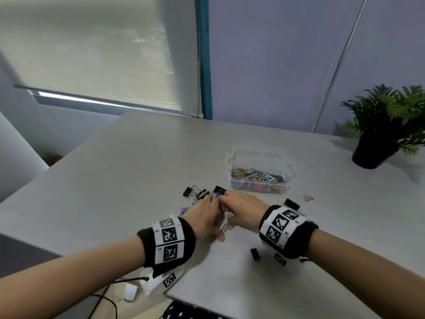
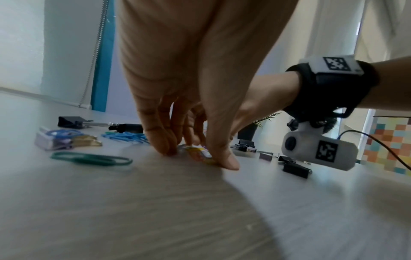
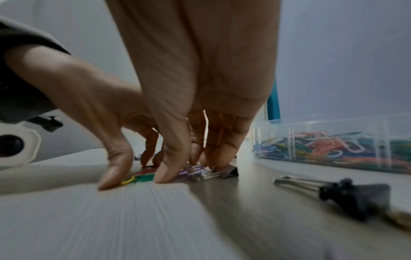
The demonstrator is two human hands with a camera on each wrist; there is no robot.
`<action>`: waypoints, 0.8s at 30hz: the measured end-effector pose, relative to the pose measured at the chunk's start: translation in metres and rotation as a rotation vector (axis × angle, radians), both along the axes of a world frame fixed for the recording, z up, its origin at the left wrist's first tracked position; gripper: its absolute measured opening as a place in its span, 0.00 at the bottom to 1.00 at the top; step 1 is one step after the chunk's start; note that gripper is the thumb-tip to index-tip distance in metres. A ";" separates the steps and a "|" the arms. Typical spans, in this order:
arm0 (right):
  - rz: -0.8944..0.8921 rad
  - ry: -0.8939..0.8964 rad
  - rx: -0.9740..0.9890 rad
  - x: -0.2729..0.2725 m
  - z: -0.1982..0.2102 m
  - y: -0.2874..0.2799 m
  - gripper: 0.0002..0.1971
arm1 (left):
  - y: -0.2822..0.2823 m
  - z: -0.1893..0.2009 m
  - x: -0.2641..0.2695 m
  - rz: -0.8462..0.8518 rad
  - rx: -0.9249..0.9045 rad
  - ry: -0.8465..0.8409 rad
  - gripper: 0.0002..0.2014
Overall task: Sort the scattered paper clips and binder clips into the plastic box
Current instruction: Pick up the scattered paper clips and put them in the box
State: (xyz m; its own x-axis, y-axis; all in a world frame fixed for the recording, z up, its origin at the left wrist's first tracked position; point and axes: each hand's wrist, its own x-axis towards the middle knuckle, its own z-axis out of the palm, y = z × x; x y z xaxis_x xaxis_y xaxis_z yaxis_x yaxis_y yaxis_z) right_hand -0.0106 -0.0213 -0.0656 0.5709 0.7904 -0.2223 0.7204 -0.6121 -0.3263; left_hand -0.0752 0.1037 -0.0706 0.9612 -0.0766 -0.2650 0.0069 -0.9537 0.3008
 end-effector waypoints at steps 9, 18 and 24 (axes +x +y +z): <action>-0.032 -0.010 0.038 0.001 -0.008 -0.003 0.20 | 0.001 -0.001 0.000 -0.008 -0.020 -0.027 0.11; 0.005 -0.006 0.003 0.001 -0.006 -0.006 0.21 | -0.005 0.003 -0.004 -0.019 0.115 -0.023 0.09; 0.063 -0.046 0.000 0.000 -0.008 -0.008 0.15 | -0.003 0.004 -0.007 -0.042 0.152 -0.031 0.09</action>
